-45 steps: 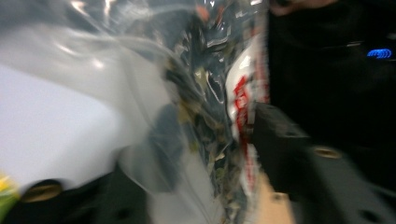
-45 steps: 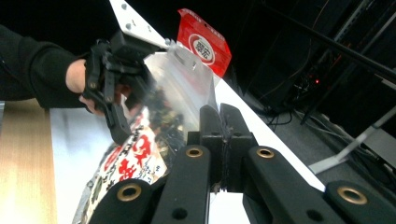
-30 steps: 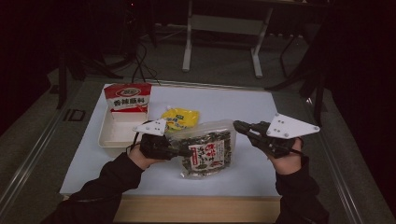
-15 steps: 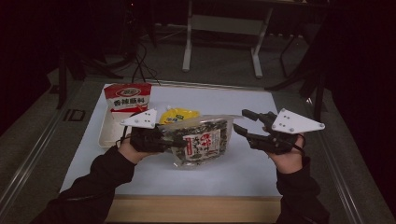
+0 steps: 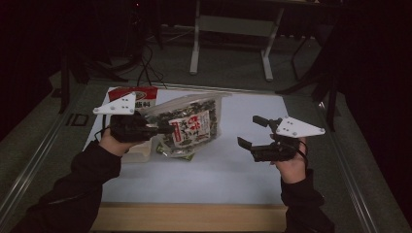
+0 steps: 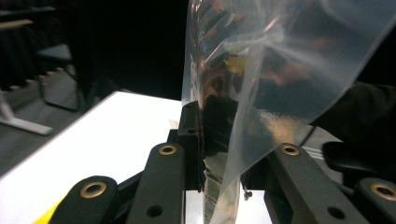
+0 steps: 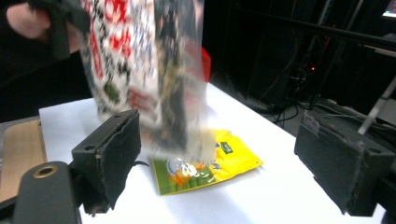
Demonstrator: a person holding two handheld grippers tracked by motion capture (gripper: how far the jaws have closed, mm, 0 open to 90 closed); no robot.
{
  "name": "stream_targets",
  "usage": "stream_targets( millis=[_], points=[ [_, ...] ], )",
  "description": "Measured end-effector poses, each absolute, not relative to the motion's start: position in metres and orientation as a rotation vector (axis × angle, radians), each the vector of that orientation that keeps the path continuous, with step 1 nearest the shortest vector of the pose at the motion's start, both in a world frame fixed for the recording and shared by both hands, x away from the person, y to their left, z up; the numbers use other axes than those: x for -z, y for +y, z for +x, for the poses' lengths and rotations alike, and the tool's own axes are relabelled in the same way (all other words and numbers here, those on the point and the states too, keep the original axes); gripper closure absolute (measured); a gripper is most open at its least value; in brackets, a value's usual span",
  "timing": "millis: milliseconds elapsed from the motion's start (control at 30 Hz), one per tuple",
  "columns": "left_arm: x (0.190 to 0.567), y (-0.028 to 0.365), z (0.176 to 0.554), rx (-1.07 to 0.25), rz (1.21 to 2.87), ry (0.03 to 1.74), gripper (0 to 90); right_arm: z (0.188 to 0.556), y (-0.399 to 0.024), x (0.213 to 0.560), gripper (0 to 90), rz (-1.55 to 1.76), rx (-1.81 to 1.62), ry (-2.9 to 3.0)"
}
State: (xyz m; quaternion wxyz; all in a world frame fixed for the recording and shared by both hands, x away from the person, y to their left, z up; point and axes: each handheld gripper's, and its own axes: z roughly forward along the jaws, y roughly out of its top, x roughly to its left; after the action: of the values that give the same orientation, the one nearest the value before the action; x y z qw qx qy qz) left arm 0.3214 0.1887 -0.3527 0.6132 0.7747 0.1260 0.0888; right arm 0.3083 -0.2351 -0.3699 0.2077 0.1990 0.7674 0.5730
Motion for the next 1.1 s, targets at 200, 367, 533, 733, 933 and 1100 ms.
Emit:
stream_targets(
  millis=[200,367,533,733,933,1100],
  points=[
    [0.344,0.215,0.325,-0.261,1.770,0.338,75.4,0.312,-0.240,0.377,14.0,0.578,-1.621,2.121],
    [0.339,0.237,0.327,-0.308,1.761,0.384,75.4,0.312,-0.243,0.383,14.0,0.600,-1.627,2.126],
    [0.338,0.256,0.329,-0.345,1.771,0.417,75.3,0.313,-0.247,0.393,14.0,0.630,-1.644,2.138],
    [0.340,0.273,0.331,-0.379,1.790,0.460,75.4,0.311,-0.250,0.403,14.0,0.648,-1.646,2.156],
    [0.346,0.295,0.336,-0.406,1.810,0.509,75.4,0.311,-0.253,0.413,14.0,0.677,-1.641,2.176],
    [0.353,0.311,0.343,-0.409,1.831,0.554,75.3,0.310,-0.255,0.414,14.1,0.680,-1.642,2.178]
  ],
)
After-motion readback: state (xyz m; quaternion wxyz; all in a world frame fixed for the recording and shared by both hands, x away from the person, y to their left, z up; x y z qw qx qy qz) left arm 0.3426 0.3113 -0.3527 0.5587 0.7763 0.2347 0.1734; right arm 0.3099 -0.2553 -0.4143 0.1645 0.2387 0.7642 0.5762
